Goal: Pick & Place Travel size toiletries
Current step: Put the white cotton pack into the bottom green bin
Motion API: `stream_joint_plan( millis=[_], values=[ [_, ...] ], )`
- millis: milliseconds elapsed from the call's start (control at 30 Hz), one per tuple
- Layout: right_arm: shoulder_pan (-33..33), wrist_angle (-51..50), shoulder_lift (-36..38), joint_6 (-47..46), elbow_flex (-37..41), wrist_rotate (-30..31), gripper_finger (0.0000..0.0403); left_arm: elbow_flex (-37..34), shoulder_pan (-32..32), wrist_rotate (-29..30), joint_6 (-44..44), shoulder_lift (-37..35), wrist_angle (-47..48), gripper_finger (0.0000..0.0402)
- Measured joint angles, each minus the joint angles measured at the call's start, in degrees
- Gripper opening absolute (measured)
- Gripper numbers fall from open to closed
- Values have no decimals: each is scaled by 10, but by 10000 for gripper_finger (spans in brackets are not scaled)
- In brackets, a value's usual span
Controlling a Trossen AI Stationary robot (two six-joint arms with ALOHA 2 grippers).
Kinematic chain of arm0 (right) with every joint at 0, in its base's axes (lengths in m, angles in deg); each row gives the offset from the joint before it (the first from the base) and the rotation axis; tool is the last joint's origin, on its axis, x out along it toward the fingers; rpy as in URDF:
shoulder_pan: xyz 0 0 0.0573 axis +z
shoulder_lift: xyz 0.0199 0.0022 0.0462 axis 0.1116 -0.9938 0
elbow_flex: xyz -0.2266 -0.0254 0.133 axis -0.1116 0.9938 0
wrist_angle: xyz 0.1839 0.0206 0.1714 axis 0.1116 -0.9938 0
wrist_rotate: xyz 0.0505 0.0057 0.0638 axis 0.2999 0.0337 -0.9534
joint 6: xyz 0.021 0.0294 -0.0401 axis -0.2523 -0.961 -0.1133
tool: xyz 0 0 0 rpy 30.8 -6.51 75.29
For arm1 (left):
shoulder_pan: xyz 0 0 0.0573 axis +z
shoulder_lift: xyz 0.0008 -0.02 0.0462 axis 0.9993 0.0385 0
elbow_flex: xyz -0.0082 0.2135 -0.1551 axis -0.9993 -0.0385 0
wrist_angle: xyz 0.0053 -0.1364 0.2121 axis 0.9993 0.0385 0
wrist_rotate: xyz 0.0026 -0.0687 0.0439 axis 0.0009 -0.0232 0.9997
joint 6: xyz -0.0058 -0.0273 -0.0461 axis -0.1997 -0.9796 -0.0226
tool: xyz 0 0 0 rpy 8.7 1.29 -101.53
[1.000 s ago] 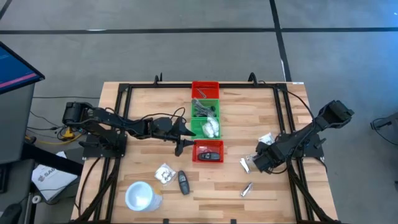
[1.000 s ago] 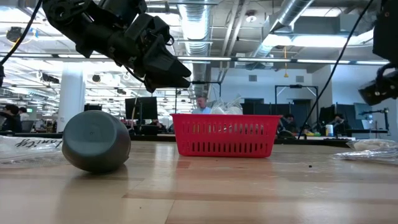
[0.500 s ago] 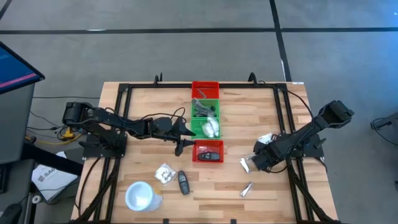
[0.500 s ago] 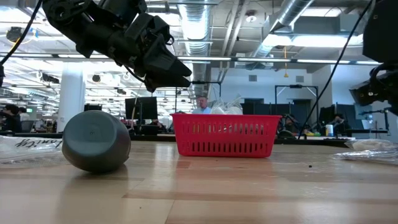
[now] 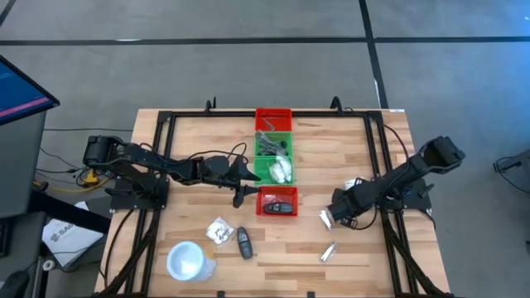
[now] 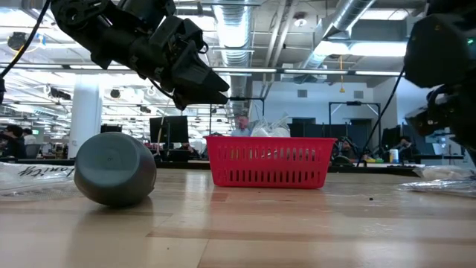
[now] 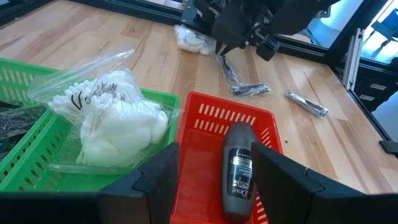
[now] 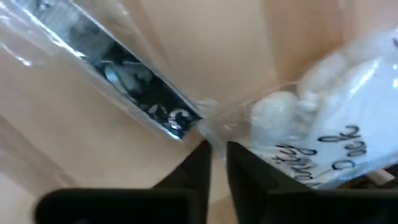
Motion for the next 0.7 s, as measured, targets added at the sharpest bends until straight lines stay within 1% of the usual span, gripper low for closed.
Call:
stream_joint_plan(
  millis=[67, 200, 300, 500, 600, 700],
  values=[
    [-5, 0, -20, 15, -6, -7, 10, 0, 0, 0, 0, 0, 0, 190],
    [-9, -17, -41, 34, -31, -9, 3, 0, 0, 0, 0, 0, 0, 190],
    [-9, -29, -33, 46, -65, -3, 1, 0, 0, 0, 3, 0, 0, 190],
    [-12, -64, -11, 53, -120, 41, 0, 0, 0, 0, 11, 0, 0, 190],
    [-12, -136, -13, 45, -147, 61, 0, 0, 0, 0, 11, 0, 0, 190],
    [-16, -152, -15, 44, -174, 75, 0, 0, 0, 0, 11, 0, 0, 190]
  ],
)
